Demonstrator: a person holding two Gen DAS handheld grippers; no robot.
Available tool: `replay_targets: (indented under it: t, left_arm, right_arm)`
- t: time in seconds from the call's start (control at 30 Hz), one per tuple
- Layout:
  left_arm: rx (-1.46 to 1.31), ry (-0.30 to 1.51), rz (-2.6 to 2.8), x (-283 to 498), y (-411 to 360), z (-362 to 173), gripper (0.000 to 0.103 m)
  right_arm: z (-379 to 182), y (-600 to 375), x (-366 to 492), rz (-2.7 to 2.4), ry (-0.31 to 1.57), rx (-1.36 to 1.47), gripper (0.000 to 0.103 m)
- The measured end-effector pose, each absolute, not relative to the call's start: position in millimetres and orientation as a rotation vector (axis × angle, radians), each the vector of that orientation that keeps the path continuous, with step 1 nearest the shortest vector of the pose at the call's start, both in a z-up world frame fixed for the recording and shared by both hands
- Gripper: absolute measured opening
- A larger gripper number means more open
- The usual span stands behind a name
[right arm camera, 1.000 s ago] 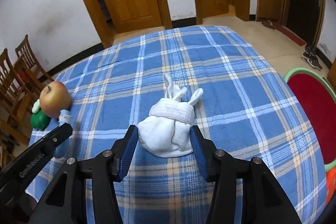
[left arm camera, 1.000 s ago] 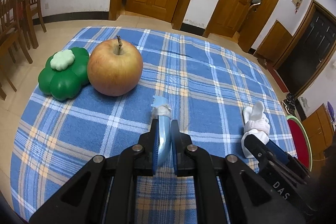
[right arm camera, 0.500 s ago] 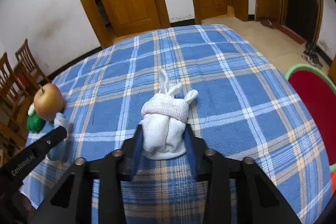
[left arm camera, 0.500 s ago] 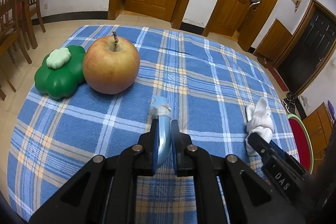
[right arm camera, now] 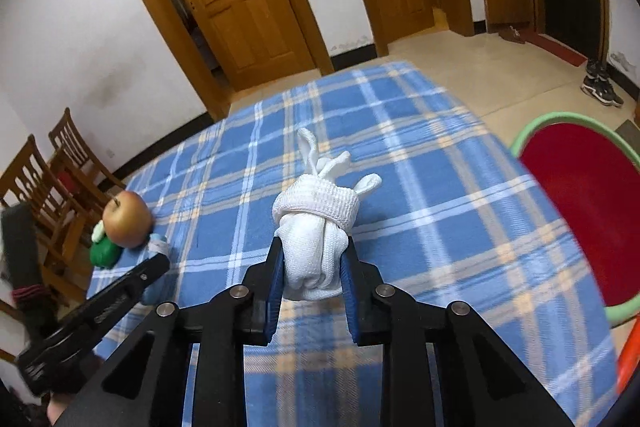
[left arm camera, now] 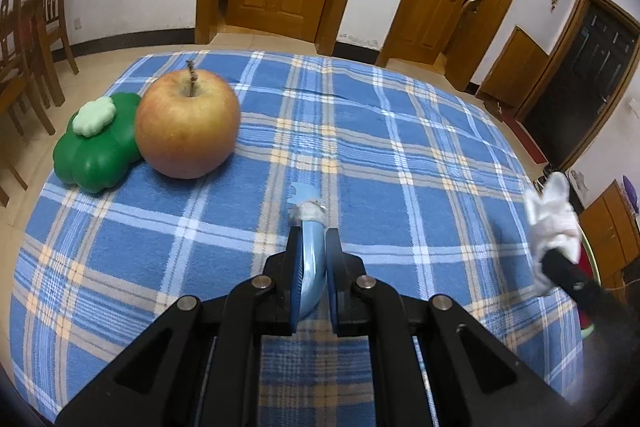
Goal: Collect trash
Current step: 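Carry the blue toy and white bundle over the red bucket with both tools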
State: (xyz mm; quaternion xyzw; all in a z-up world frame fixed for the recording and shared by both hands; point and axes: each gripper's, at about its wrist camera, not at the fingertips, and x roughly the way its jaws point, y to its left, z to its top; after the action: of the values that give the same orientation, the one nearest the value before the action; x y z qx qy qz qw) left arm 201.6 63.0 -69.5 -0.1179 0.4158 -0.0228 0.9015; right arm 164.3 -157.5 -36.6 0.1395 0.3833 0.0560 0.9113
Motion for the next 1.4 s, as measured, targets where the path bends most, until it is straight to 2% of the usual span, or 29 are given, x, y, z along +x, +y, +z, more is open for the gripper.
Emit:
replay_targets:
  t: [0.53, 0.97, 1.4]
  left_arm:
    - [-0.204, 0.836, -0.141, 186.8, 23.5, -41.4, 0.010]
    - [-0.141, 0.839, -0.310, 177.9, -64.7, -8.8, 0.009]
    - [-0.055, 0.882, -0.455, 185.3, -159.2, -9.0, 0.009]
  right_arm:
    - [-21.6, -263.3, 106.3, -0.033, 0.733, 0.374, 0.026]
    - [-31.5, -338.4, 83.7, -0.132, 0.714, 0.503, 0.028]
    - [-50.8, -386.8, 89.4, -0.144, 0.745, 0.591, 0.035]
